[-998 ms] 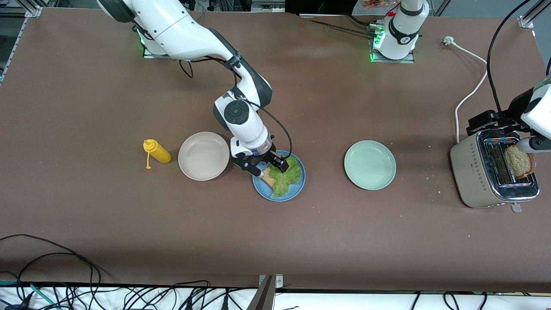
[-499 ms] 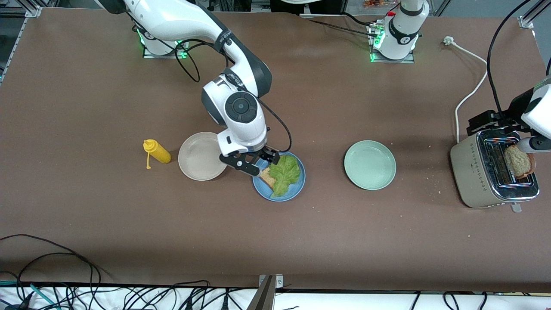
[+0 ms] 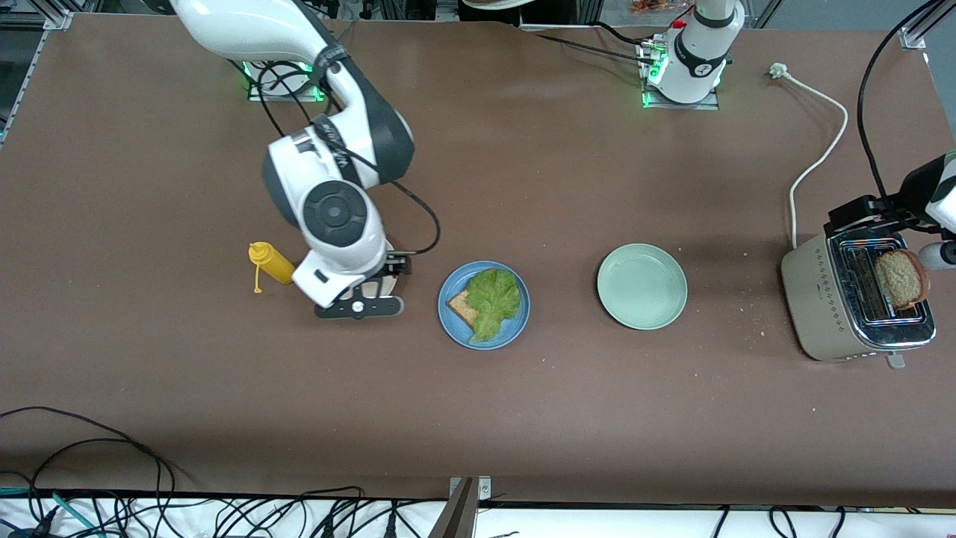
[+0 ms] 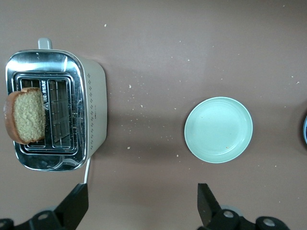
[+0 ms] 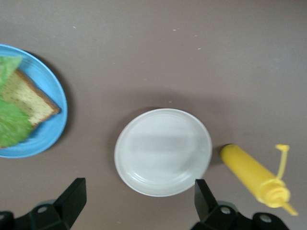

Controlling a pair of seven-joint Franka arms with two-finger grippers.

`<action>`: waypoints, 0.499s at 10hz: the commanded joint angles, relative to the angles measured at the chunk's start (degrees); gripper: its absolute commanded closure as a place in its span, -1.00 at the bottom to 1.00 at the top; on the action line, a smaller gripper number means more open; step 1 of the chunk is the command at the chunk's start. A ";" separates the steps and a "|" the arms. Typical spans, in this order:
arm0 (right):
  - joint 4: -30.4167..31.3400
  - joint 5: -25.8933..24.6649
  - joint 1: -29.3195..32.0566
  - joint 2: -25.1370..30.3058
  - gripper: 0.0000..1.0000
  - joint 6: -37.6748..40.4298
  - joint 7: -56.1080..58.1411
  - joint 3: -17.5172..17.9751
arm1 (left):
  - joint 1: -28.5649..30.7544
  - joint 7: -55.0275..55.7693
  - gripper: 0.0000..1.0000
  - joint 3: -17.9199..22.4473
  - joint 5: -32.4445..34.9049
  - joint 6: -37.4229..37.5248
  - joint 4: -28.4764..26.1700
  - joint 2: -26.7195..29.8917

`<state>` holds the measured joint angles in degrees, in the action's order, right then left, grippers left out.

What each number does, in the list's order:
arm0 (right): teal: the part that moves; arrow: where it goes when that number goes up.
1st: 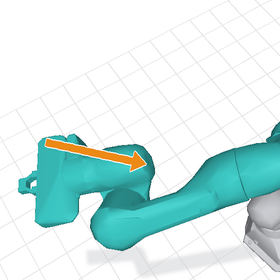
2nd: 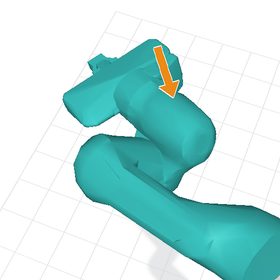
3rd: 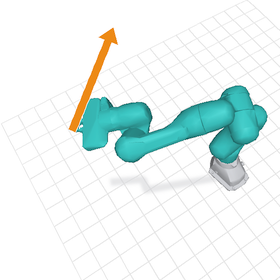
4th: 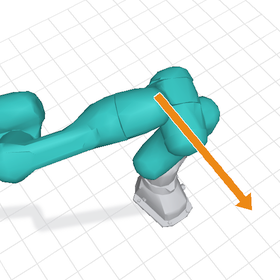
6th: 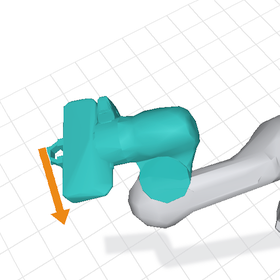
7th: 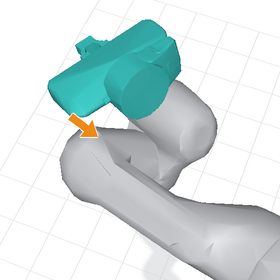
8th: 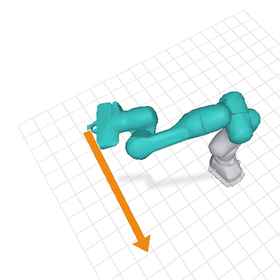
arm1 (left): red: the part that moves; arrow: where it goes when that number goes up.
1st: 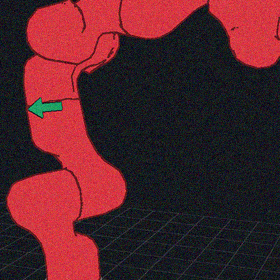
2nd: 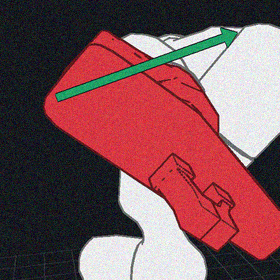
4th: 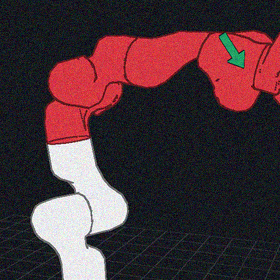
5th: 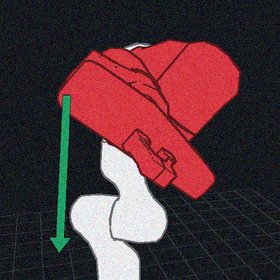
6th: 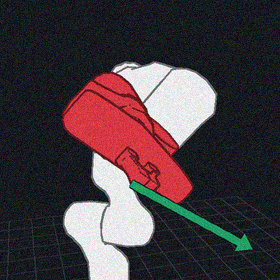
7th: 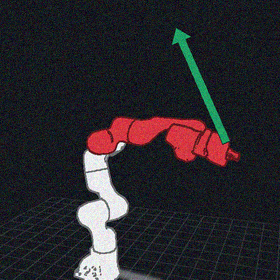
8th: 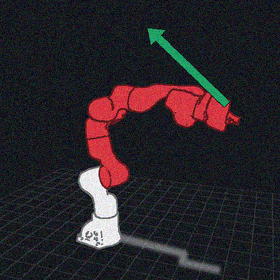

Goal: Make sandwich in blue plate with both arms
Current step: 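Move the right gripper back toward the yellow squeeze bottle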

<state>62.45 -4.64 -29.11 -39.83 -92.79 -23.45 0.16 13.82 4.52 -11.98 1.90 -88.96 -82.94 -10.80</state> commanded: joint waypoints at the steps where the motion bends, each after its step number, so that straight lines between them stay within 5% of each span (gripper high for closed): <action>1: 0.47 -0.28 0.72 3.68 -1.00 3.31 5.60 -2.43 | 0.59 -1.70 -1.00 -0.50 -0.85 0.81 0.68 -0.28; 5: 1.18 1.13 2.57 5.81 -1.00 4.02 8.67 -5.07 | 0.33 -0.83 -1.00 -1.11 -1.20 0.81 0.85 -0.10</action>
<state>62.39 -4.40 -26.91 -35.76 -89.50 -16.88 -3.60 14.02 4.19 -12.56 1.76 -88.96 -82.93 -11.10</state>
